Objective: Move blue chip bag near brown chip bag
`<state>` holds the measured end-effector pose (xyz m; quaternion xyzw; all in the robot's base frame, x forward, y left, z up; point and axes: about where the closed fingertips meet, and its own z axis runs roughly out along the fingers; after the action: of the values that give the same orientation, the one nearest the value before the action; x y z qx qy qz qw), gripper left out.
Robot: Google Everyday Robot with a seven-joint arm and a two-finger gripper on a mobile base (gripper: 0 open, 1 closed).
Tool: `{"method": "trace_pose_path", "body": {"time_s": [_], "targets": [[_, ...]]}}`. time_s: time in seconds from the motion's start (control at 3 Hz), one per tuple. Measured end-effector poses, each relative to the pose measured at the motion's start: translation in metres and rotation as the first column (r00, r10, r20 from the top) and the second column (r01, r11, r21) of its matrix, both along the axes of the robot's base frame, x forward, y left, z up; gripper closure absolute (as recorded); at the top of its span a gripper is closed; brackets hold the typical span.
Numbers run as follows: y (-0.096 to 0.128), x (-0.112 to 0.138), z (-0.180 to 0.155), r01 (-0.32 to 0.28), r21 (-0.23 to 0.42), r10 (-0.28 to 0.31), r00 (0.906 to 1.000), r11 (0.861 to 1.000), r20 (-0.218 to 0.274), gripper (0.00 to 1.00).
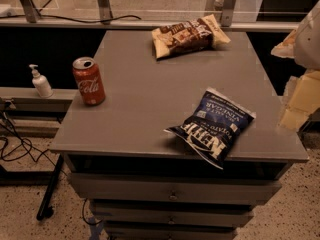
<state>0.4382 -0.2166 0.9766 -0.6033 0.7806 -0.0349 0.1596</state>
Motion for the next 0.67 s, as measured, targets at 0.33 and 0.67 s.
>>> {"method": "trace_pose_path", "body": {"time_s": [0.33, 0.67], "targets": [[0.000, 0.000, 0.000, 0.000, 0.000, 0.000, 1.0000, 1.000, 0.000, 0.00], [0.002, 0.014, 0.008, -0.037, 0.029, 0.036, 0.9987, 0.999, 0.035, 0.00]]}}
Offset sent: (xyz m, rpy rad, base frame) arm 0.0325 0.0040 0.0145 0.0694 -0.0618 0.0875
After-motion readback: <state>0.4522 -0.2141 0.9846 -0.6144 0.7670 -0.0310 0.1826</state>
